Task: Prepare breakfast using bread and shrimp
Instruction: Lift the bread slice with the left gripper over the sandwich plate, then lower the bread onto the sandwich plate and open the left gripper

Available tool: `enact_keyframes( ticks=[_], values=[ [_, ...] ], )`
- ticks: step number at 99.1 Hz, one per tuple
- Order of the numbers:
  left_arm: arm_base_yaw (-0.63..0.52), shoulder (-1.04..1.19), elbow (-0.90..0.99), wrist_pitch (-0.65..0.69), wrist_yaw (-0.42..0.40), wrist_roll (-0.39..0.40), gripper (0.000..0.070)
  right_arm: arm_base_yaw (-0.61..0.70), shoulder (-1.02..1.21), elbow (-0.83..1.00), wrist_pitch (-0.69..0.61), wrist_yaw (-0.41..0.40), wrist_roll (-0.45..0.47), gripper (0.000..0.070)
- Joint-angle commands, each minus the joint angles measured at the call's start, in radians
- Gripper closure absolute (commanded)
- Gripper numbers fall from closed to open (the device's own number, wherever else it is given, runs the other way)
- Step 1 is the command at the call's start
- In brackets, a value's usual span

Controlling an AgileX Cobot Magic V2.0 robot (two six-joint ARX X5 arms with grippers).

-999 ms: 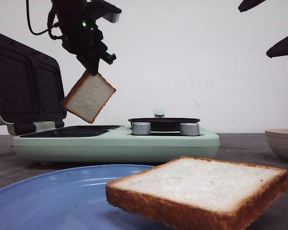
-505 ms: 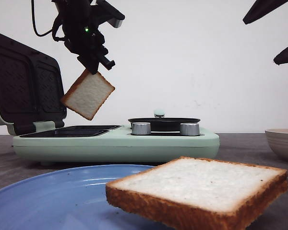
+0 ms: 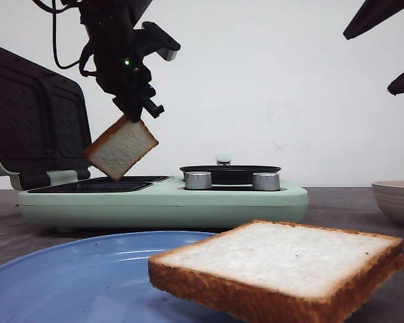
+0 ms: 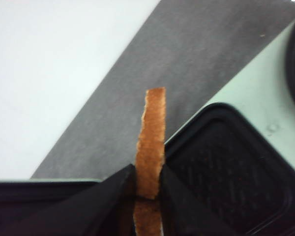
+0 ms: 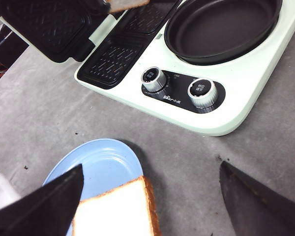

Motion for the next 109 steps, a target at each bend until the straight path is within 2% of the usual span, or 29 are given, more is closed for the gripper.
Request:
enact_keyframes(
  ticks=[1,33,39,50,56,73,101,105,109],
  values=[
    [-0.005,0.042,0.022,-0.008,0.009,0.009,0.0698,0.005,0.006,0.015,0.008,0.0,-0.013,0.015],
    [-0.006,0.068,0.022,-0.031,0.017,0.001,0.0684,0.005,0.006,0.015,0.008,0.001,-0.017,0.015],
    [-0.006,0.068,0.022,-0.031,0.013,0.0,0.0574,0.005,0.006,0.015,0.008,0.001,-0.017,0.015],
    [-0.006,0.068,0.022,-0.031,0.006,0.0,0.026,0.005,0.006,0.015,0.009,0.001,-0.017,0.015],
    [-0.006,0.068,0.022,-0.031,0.006,0.0,0.0181,0.005,0.006,0.015,0.009,0.001,-0.016,0.015],
    [-0.013,0.067,0.027,-0.029,-0.021,-0.002,0.0178,0.005,0.006,0.015,0.008,0.001,-0.016,0.015],
    [-0.028,0.02,0.028,-0.018,-0.015,-0.008,0.0175,0.005,0.006,0.015,0.009,0.001,-0.016,0.015],
    [-0.03,0.011,0.028,-0.013,-0.009,-0.01,0.0157,0.005,0.006,0.015,0.01,0.001,-0.016,0.015],
    [-0.034,0.006,0.028,-0.001,-0.009,-0.014,0.0101,0.005,0.006,0.015,0.01,0.001,-0.016,0.015]
  ],
)
